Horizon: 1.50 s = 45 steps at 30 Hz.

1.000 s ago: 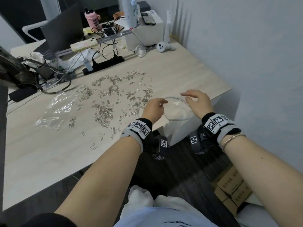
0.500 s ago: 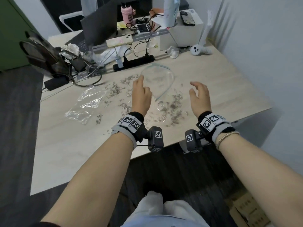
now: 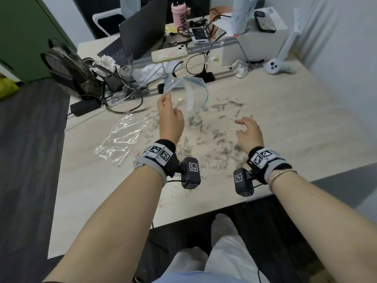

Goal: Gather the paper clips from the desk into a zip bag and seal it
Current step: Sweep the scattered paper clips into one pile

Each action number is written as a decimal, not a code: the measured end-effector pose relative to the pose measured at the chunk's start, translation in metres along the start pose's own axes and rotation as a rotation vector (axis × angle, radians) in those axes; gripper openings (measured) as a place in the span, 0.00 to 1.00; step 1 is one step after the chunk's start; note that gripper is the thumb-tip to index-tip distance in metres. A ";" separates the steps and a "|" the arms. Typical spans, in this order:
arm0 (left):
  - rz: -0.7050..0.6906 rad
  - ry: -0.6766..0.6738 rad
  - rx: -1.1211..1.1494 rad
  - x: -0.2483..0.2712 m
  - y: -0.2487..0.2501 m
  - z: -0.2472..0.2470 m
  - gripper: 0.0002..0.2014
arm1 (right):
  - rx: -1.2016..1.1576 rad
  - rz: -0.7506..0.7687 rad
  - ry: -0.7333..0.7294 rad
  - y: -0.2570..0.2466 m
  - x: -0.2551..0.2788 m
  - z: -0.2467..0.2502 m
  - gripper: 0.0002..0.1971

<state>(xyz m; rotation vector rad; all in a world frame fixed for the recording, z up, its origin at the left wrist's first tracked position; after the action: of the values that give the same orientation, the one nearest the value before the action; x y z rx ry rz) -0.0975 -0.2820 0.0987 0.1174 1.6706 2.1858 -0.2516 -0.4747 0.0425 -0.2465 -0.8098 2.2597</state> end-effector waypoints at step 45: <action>0.161 0.264 -0.053 -0.126 -0.079 -0.040 0.31 | 0.358 0.478 -0.608 -0.025 -0.167 -0.172 0.30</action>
<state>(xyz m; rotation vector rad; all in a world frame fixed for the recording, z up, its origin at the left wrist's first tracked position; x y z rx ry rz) 0.0267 -0.3453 0.0329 -0.0558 1.7942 2.4536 -0.0490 -0.4929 -0.0866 0.4892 -0.6615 2.9375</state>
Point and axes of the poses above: each hand's wrist, its own x-axis away from the middle knuckle, its own z-axis out of the back of the hand, y = z × x, the point moved 5 cm from there along -x, towards the middle knuckle, and after that the axes turned 15 degrees about x, right-handed, at the moved point
